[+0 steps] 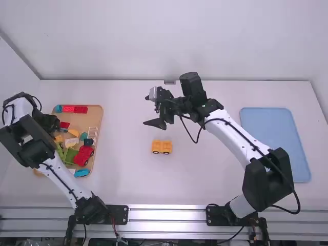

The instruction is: Assemble lego blocks to make yellow taxi

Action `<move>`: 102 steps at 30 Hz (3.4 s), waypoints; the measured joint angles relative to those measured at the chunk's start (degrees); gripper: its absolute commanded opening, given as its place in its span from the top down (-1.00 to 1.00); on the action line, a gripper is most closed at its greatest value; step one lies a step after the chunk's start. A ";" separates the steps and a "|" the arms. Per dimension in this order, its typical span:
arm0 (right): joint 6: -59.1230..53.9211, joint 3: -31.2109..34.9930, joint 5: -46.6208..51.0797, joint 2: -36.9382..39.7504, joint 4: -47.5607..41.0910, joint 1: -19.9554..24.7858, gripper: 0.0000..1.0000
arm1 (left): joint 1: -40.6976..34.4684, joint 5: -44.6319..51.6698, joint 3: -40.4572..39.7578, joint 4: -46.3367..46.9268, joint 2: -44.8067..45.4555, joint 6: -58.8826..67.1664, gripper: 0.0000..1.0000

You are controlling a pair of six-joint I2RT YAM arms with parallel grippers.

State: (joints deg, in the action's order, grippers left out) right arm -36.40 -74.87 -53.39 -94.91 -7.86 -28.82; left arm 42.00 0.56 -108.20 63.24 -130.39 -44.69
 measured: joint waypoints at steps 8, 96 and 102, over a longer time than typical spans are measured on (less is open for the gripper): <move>0.20 0.00 0.04 0.00 -0.02 0.00 -0.97 | 0.00 -1.03 0.00 2.16 0.00 -14.60 -0.11; -0.04 0.26 3.21 0.00 0.02 0.00 -0.97 | -0.22 -0.04 9.16 -14.23 0.00 -1.70 0.87; 0.02 0.26 3.21 0.00 0.15 1.05 -0.97 | 0.11 4.07 8.17 -10.91 1.01 5.22 0.95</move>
State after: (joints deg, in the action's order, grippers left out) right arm -36.38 -74.61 -50.17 -94.91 -7.70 -27.77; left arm 42.11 4.62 -100.03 52.34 -129.38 -39.46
